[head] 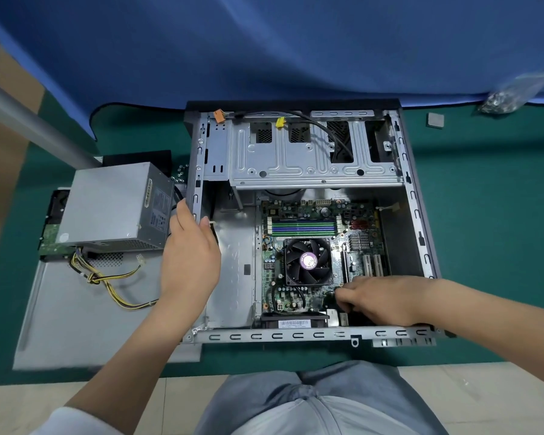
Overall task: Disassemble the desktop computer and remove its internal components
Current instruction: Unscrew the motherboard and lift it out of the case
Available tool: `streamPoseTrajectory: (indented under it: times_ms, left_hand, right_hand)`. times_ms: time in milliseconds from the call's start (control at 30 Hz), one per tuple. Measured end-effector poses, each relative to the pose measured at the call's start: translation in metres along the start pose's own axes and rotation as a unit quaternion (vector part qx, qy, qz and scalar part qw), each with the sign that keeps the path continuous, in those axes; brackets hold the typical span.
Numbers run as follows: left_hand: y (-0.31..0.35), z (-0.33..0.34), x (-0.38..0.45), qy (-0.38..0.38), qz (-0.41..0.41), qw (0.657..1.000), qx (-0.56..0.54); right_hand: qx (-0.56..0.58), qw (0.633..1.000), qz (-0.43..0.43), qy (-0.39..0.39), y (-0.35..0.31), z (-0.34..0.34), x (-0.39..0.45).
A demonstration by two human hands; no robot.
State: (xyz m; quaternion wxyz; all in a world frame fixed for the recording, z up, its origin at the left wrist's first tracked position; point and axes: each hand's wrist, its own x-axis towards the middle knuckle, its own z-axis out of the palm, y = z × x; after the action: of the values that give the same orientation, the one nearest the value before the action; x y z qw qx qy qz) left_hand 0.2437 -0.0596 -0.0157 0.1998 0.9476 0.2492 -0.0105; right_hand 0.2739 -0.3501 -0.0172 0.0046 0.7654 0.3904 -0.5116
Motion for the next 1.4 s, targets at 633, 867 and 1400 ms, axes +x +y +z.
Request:
streamPoseTrajectory:
  times_ms: [633,867,1400]
  left_hand:
    - [0.002,-0.002,-0.001,-0.006,-0.002,1.0,-0.012]
    - [0.0,-0.001,-0.001,-0.001,0.001,1.0,-0.013]
    - [0.001,0.0,-0.001,-0.001,0.002,1.0,-0.011]
  right_hand:
    - [-0.039,0.998,0.049,0.01,0.004,0.009,0.004]
    - [-0.072,0.995,0.051,0.046,0.007,0.013,0.006]
    - [-0.029,0.996,0.053,0.06,0.002,0.01,0.006]
